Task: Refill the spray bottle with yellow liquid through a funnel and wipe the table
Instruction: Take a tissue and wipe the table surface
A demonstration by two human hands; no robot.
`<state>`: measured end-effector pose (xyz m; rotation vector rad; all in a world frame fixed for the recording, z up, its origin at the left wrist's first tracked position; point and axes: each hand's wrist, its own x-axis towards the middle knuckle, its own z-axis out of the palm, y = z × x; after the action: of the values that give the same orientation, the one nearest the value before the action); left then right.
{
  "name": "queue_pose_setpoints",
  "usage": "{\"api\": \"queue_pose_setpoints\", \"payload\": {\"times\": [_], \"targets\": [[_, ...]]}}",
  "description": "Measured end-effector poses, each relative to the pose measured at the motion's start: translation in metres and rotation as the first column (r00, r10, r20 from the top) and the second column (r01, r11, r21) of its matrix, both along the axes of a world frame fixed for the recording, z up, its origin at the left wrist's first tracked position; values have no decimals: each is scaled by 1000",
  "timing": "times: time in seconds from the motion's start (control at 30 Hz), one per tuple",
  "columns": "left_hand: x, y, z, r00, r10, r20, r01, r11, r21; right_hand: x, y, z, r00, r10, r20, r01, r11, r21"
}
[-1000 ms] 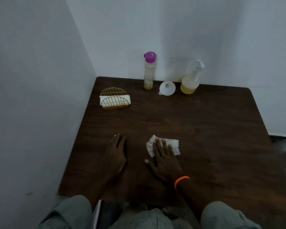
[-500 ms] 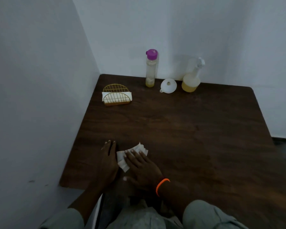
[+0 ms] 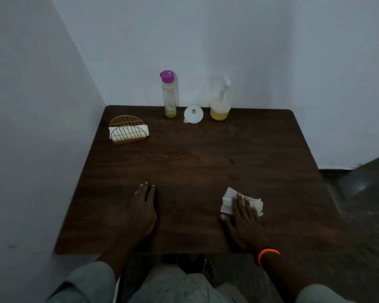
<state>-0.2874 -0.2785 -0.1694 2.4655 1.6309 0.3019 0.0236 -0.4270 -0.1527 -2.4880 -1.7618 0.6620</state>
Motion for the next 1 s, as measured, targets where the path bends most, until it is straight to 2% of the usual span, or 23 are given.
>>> {"api": "queue_pose_setpoints", "payload": {"times": [0.1, 0.37, 0.43, 0.57, 0.7, 0.8, 1.0], "targets": [[-8, -6, 6, 1000, 17, -18, -17, 1000, -10, -25, 5, 2, 998, -45, -47, 46, 999, 7], [-56, -18, 19, 994, 105, 20, -105, 994, -18, -152, 42, 1, 964, 253, -84, -248, 967, 65], [-67, -19, 22, 991, 127, 29, -127, 992, -19, -189, 51, 0, 920, 381, -92, -373, 923, 94], [-82, -23, 30, 993, 114, 2, -114, 993, -29, -243, 49, -7, 748, 656, -98, -648, 754, 108], [-84, -23, 24, 989, 148, -8, -148, 988, -34, -240, 37, -15, 647, 762, -25, -757, 646, 99], [-72, -25, 20, 996, 85, 28, -84, 996, -11, -206, 32, -18, 679, 734, -9, -730, 677, 93], [-22, -21, 29, 1000, -5, -5, 4, 1000, -8, -114, 3, -8, 868, 496, 14, -496, 865, 79]]}}
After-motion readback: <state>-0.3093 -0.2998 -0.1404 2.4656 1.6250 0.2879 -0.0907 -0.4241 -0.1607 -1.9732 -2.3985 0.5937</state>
